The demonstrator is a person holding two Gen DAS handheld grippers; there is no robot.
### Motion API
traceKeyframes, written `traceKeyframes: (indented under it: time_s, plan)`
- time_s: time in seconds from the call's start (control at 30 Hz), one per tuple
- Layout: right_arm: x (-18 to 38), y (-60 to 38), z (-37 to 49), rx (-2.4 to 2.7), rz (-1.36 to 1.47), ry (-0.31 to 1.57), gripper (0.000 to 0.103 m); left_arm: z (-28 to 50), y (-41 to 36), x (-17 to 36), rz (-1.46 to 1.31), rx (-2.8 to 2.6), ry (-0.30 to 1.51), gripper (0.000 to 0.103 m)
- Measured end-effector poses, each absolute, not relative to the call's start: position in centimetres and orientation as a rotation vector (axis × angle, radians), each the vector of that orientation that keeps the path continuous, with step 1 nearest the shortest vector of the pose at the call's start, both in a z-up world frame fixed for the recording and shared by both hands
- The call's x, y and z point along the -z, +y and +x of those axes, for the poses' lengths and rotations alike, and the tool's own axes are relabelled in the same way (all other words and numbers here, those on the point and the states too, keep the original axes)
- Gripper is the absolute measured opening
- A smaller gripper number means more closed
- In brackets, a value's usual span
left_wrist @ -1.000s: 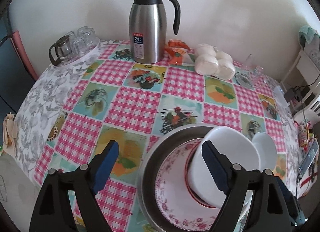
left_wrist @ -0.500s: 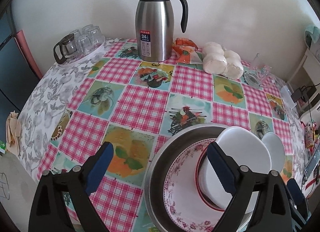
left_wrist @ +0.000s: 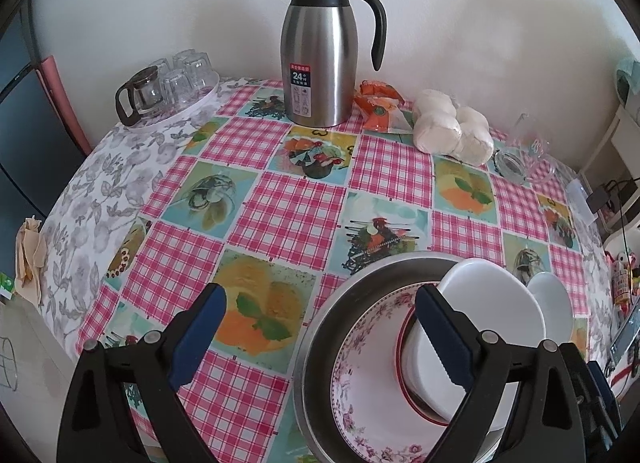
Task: Organize plates and bowls
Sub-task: 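Move both grippers to the pale blue round bowl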
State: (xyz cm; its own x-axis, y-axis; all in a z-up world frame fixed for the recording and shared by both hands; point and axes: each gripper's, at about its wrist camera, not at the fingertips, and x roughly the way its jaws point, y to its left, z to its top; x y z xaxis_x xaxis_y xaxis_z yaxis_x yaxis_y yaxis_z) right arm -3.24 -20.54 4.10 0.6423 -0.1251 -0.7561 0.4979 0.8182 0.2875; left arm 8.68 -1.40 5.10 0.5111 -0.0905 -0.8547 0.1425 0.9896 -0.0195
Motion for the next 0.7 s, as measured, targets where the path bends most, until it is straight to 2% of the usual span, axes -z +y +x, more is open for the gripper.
traceKeyframes:
  time_s: [0.4,0.7]
  plan:
    - [-4.2,-26.9,-6.9,0.494,0.628,0.745,0.103,6.6,-3.5,-7.7,0.031,0.181,0.924,0.096]
    - [-3.1,-33.0,-11.1,0.614,0.742,0.729,0.103,3.4,-8.5,-9.6,0.061,0.324,0.809,0.096]
